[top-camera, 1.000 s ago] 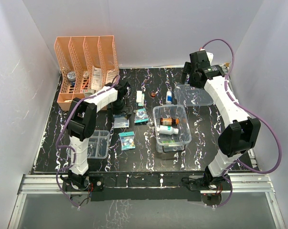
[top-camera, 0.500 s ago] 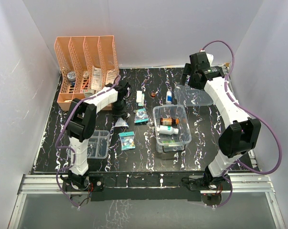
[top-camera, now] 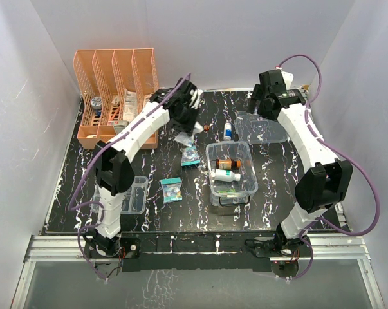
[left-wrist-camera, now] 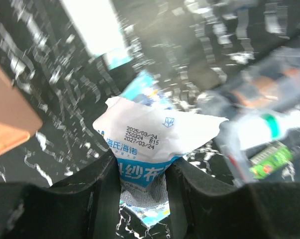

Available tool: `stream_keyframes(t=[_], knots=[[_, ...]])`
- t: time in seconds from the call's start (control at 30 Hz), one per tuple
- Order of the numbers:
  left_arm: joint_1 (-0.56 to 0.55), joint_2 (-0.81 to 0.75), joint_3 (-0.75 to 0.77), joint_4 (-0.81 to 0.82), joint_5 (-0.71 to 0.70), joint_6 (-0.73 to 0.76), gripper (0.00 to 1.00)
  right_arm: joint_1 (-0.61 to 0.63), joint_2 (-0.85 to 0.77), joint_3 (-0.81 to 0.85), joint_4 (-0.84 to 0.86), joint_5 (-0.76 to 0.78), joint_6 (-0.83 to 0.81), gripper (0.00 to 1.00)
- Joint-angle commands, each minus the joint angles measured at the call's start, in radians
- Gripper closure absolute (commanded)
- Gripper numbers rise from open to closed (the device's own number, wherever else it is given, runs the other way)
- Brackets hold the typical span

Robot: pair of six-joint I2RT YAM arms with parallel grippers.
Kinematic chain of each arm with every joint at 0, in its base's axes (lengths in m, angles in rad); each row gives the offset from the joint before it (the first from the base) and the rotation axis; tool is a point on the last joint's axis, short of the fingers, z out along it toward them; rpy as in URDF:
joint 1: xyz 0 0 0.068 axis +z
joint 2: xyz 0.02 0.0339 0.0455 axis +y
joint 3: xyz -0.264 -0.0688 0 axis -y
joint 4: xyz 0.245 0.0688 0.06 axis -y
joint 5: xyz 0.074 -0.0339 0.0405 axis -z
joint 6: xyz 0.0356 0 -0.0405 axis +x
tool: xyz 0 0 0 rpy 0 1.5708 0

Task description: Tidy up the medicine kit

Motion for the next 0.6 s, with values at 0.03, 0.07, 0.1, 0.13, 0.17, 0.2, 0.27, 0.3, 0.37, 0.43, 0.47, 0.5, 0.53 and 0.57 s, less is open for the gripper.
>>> stream_keyframes(t=[0.03, 0.07, 0.1, 0.13, 0.17, 0.2, 0.27, 0.3, 0.37, 0.43, 0.47, 0.5, 0.53, 0.57], knots=[[-0.136, -0.008, 0.188, -0.119, 0.136, 0.226, 0.64, -0.042, -0.045, 0.006, 0.047, 0.046, 0.033, 0.02], [-0.157, -0.011, 0.204, -0.123, 0.151, 0.248, 0.64, -0.051, -0.050, 0.004, 0.047, 0.049, 0.033, 0.02], [-0.177, -0.015, 0.217, -0.126, 0.164, 0.267, 0.64, -0.059, -0.053, 0.000, 0.047, 0.051, 0.033, 0.02], [-0.196, -0.020, 0.223, -0.127, 0.183, 0.283, 0.63, -0.068, -0.059, -0.006, 0.047, 0.050, 0.033, 0.02], [-0.213, -0.022, 0.228, -0.128, 0.202, 0.296, 0.63, -0.077, -0.064, -0.010, 0.048, 0.050, 0.033, 0.02], [-0.230, -0.022, 0.234, -0.134, 0.226, 0.309, 0.63, -0.087, -0.071, -0.018, 0.049, 0.049, 0.033, 0.02], [-0.266, -0.018, 0.241, -0.146, 0.268, 0.336, 0.63, -0.103, -0.085, -0.032, 0.055, 0.045, 0.033, 0.02], [-0.282, -0.016, 0.242, -0.150, 0.284, 0.345, 0.62, -0.111, -0.092, -0.040, 0.058, 0.044, 0.033, 0.02], [-0.318, -0.011, 0.242, -0.152, 0.313, 0.369, 0.62, -0.124, -0.103, -0.051, 0.060, 0.043, 0.030, 0.02], [-0.345, -0.002, 0.241, -0.153, 0.331, 0.386, 0.61, -0.136, -0.114, -0.062, 0.060, 0.042, 0.027, 0.02], [-0.355, 0.003, 0.240, -0.151, 0.338, 0.392, 0.60, -0.141, -0.120, -0.065, 0.060, 0.042, 0.024, 0.01], [-0.363, 0.010, 0.237, -0.147, 0.343, 0.397, 0.60, -0.148, -0.124, -0.068, 0.060, 0.042, 0.023, 0.02], [-0.371, 0.015, 0.235, -0.141, 0.345, 0.400, 0.59, -0.156, -0.128, -0.072, 0.063, 0.039, 0.021, 0.02], [-0.377, 0.025, 0.234, -0.135, 0.350, 0.405, 0.59, -0.162, -0.133, -0.076, 0.065, 0.036, 0.019, 0.02]])
